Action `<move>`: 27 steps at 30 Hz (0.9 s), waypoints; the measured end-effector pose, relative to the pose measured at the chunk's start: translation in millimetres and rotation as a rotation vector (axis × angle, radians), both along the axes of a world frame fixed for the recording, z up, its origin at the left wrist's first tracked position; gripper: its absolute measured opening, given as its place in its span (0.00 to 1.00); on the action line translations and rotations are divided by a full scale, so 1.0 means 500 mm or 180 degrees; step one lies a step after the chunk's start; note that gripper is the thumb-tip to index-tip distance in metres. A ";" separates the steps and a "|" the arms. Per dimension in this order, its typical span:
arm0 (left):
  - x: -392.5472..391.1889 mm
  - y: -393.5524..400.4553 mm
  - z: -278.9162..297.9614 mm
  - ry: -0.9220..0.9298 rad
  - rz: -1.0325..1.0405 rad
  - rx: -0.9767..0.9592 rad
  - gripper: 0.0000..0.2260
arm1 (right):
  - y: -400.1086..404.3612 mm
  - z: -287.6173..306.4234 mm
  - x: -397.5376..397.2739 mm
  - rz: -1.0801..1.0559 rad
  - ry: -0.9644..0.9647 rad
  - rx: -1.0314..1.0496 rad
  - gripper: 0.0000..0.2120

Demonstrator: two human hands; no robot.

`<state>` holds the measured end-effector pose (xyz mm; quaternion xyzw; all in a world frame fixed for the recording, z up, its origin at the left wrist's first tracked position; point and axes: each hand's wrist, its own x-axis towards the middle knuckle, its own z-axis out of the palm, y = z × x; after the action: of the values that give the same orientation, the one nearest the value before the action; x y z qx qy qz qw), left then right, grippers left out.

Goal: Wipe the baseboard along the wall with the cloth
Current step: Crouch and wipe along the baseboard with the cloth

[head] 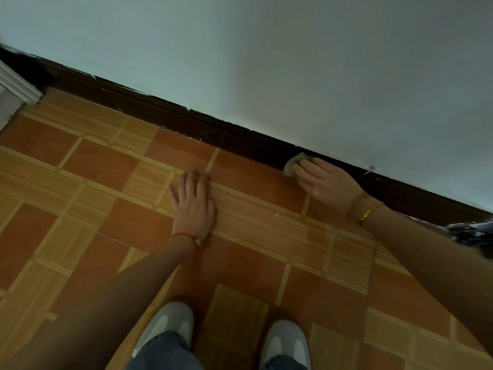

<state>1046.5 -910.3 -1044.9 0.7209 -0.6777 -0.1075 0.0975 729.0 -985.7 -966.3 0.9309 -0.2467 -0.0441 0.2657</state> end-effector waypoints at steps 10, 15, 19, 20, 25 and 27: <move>-0.065 0.015 -0.026 0.0039 0.0171 0.0018 0.26 | -0.009 0.021 -0.004 0.0151 -0.0218 -0.0175 0.13; -0.063 0.016 -0.028 0.0078 0.0196 -0.0044 0.26 | -0.050 0.017 0.123 0.0192 -0.0465 -0.0163 0.13; -0.060 0.017 -0.028 0.0024 0.0142 -0.0074 0.27 | -0.059 0.018 0.168 0.0137 -0.0570 -0.0100 0.18; -0.060 0.017 -0.029 0.0035 0.0134 -0.0073 0.27 | -0.055 0.015 0.154 0.0128 -0.0497 -0.0102 0.16; -0.059 0.018 -0.030 0.0078 0.0130 -0.0078 0.27 | -0.015 0.005 0.022 0.0145 -0.0168 -0.0048 0.13; -0.060 0.019 -0.030 0.0075 0.0129 -0.0095 0.27 | 0.007 0.004 -0.032 0.0063 -0.0076 -0.0009 0.14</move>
<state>1016.7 -900.9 -1059.8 0.7316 -0.6633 -0.1039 0.1184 712.9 -982.3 -964.3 0.9334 -0.2407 -0.0301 0.2645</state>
